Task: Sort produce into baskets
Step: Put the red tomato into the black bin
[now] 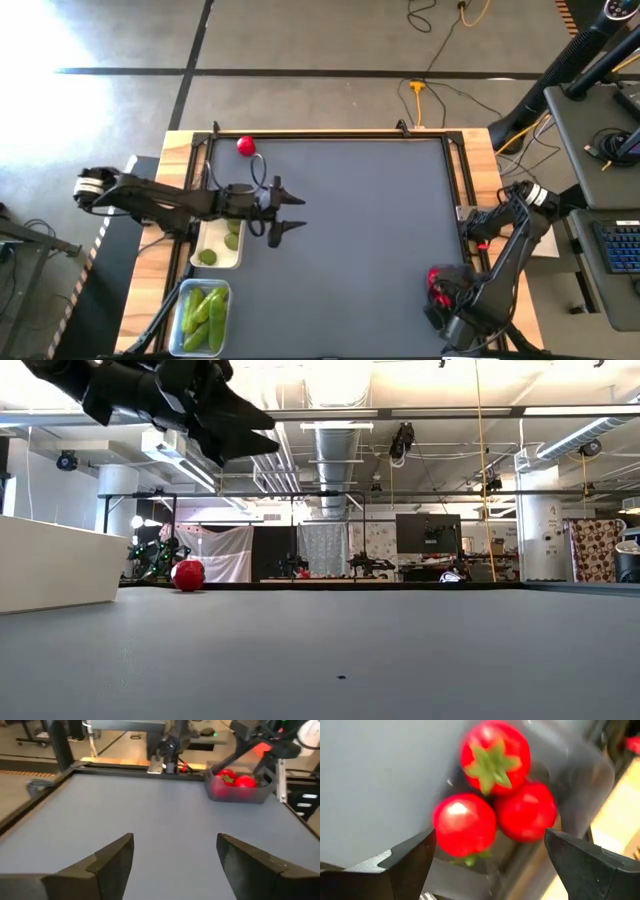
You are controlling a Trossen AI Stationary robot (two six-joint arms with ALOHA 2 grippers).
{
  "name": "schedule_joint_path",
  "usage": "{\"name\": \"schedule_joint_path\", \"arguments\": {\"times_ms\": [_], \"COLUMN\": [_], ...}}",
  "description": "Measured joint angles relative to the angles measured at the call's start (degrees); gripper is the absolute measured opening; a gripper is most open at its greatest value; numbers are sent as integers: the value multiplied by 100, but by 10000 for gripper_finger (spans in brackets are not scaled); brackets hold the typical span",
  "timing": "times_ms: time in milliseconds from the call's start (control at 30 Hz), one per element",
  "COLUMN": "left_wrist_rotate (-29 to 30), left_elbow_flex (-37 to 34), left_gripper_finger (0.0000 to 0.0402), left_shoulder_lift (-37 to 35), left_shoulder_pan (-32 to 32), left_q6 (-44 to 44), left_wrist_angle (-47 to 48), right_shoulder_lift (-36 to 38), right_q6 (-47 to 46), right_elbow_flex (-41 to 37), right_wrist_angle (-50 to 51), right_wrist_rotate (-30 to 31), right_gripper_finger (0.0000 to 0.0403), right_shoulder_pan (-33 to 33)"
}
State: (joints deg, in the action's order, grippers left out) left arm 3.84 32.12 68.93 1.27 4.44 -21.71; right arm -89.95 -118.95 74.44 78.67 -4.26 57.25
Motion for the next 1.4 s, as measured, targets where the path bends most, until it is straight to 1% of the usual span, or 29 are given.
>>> {"name": "schedule_joint_path", "arguments": {"times_ms": [67,100,233,267,333,467,600,733,833,933,1100,1233,1400], "left_wrist_rotate": [4,14,268,365,478,470,468,467,466,465,466,497,1231], "left_elbow_flex": [0,-2,0,0,-1,-1,71,533,1006,1468,2076,2304,2369], "left_gripper_finger": [259,255,240,237,233,227,225,225,225,225,225,225,228], "left_shoulder_lift": [-317,-480,-1138,-1268,-1509,-1847,-1948,-1721,-1359,-860,45,556,830], "left_shoulder_pan": [-139,-234,-652,-758,-963,-1431,-2004,-2783,-3405,-3984,-4611,-4724,-4713], "left_q6": [-8,10,120,156,321,559,845,816,812,674,247,67,50], "left_wrist_angle": [407,681,1812,2100,2625,3332,3807,4592,5192,5803,6514,6528,6492], "right_shoulder_lift": [3,4,7,12,17,17,9,4,4,4,4,2,-2], "right_q6": [188,345,1252,1492,2005,3473,5178,6660,7412,7826,7928,7925,7904], "right_elbow_flex": [190,273,467,484,485,435,426,426,426,426,419,381,202], "right_wrist_angle": [132,152,157,142,110,-226,-995,-1895,-2385,-2600,-2615,-2626,-2639], "right_wrist_rotate": [433,768,2550,2867,3190,3376,3789,3885,3879,3882,3888,3900,3906], "right_gripper_finger": [363,363,363,363,363,363,364,364,364,364,364,364,364], "right_shoulder_pan": [-29,-48,-248,-349,-618,-1324,-2004,-2543,-2798,-2916,-2915,-2877,-2874]}}
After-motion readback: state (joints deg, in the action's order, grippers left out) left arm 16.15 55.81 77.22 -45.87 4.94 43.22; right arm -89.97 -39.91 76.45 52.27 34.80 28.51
